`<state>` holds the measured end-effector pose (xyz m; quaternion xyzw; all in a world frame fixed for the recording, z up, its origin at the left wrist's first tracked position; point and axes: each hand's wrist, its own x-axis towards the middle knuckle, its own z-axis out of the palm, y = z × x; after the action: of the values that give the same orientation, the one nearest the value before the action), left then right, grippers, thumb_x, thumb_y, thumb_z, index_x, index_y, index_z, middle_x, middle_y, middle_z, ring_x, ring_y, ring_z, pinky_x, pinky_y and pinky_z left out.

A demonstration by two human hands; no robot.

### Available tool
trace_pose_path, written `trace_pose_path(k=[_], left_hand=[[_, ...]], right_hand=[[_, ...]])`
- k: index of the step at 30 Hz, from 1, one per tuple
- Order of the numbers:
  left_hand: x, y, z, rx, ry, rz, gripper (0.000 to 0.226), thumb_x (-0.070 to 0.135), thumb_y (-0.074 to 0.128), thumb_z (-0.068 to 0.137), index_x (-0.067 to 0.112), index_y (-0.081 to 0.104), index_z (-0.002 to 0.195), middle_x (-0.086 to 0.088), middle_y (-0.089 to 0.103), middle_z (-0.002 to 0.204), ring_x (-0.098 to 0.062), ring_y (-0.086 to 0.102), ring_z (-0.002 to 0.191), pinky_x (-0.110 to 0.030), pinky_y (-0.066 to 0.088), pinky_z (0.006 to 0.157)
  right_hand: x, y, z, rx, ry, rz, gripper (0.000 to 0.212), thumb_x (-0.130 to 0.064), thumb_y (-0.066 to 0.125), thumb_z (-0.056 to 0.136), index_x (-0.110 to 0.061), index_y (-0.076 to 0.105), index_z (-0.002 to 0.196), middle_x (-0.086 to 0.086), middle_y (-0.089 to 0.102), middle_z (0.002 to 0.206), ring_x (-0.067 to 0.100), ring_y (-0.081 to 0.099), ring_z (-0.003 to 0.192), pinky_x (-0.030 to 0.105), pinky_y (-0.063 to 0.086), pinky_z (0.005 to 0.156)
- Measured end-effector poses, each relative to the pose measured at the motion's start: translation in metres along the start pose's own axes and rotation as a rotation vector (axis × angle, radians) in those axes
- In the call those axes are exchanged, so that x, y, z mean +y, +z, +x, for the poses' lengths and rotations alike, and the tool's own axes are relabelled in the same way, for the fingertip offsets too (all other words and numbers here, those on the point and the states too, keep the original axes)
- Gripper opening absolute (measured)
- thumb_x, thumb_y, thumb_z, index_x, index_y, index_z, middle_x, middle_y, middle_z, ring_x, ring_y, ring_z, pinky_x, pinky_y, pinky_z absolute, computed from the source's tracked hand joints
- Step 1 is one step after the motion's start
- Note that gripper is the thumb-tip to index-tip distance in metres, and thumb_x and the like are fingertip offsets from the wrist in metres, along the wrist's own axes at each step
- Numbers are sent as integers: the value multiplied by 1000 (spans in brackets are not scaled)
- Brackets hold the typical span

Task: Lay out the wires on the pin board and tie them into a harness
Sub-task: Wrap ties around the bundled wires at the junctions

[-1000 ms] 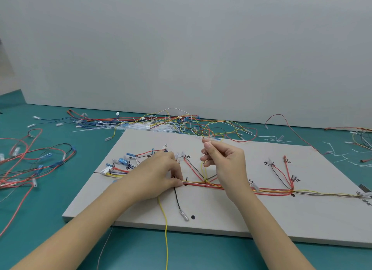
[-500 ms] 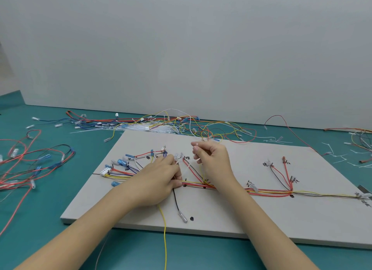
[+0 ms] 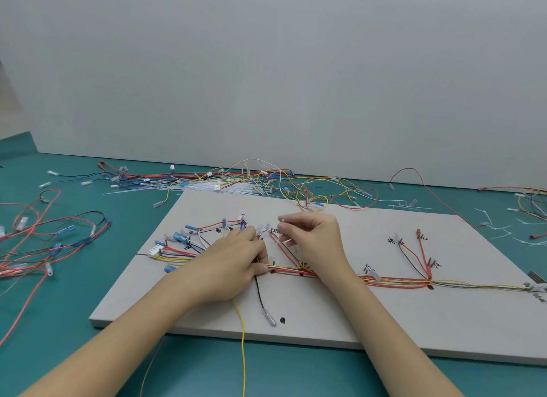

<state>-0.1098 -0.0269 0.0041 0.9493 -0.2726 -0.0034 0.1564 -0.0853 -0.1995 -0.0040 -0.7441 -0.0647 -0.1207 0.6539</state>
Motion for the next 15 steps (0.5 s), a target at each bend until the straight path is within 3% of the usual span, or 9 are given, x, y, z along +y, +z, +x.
trace_pose_path(k=[6,10,15], left_hand=[[0,0,0,16,6,-18,6,35,54,97,29,54,94,10,41,100,-13,39,102,-36,38,94],[1,-1,-1,58,30,50,6,38,54,96,32,55,94,16,42,96,-12,37,100,-34,36,92],[2,-2,-1,100,36,35,4,34,57,95,32,58,92,19,53,93,-9,32,97,-32,34,89]], right_hand=[[-2,5,-9,-203,43,4,20,6,70,81,-14,74,78,-5,68,58,6,58,50,14,40,47],[-6,2,-4,-65,29,36,15,8,65,83,-3,74,90,9,68,70,5,59,50,15,44,50],[-4,-10,4,126,-41,57,18,7,62,86,-6,72,93,5,66,70,11,60,52,23,47,54]])
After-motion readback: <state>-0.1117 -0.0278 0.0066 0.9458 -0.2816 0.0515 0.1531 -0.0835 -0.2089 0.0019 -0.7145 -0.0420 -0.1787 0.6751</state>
